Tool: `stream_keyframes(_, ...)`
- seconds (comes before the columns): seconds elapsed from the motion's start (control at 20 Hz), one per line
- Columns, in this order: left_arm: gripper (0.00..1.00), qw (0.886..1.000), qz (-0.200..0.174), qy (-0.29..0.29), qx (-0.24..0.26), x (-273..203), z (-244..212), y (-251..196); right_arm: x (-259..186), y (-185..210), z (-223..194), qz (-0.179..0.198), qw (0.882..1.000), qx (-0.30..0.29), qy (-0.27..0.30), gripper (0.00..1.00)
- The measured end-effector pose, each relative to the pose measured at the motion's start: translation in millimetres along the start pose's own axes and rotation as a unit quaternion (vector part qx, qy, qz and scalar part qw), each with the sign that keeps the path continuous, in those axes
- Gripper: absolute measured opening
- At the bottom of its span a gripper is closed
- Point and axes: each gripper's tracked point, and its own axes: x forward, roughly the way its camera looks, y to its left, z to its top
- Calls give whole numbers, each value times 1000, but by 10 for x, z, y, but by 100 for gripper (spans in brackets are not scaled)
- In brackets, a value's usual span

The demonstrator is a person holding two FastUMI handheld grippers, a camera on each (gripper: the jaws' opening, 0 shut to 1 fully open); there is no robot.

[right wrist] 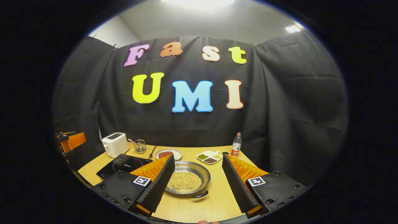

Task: First push the handle of the pot to place it horizontally, then grasp the pot with both hands and set it on the induction cooktop.

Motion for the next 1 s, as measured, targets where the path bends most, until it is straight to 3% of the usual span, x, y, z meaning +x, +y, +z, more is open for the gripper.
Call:
stream_keyframes(0.4, 84, 1000, 6, 10, -18, 23, -136, 172, 272, 337, -168, 61, 995, -8, 75, 97)
stream_keyframes(0.45, 78, 1000, 5, 8, -19, 17, -131, 193, 307, 365, -208, 64, 994, -7, 88, 97)
stream_keyframes(0.6, 84, 1000, 9, 7, -18, 36, -102, 317, 401, 456, -352, 77, 989, -10, 127, 98)
stream_keyframes(0.65, 78, 1000, 10, 5, -17, 47, -99, 345, 421, 483, -400, 82, 987, -13, 138, 98)
stream_keyframes(0.8, 81, 1000, 10, -8, -8, 47, -48, 440, 395, 592, -627, 100, 977, -18, 186, 88)
stream_keyframes(0.85, 78, 1000, 13, -9, -6, 50, -51, 486, 375, 631, -680, 106, 975, -18, 197, 82)
stream_keyframes(0.9, 84, 1000, 16, -7, -5, 50, -79, 531, 358, 672, -739, 113, 971, -20, 209, 70)
stream_keyframes(0.95, 84, 1000, 19, -6, -5, 42, -114, 577, 334, 709, -830, 118, 968, -24, 221, 67)
stream_keyframes(1.0, 83, 1000, 22, -5, -6, 47, -128, 607, 314, 742, -893, 124, 964, -26, 234, 53)
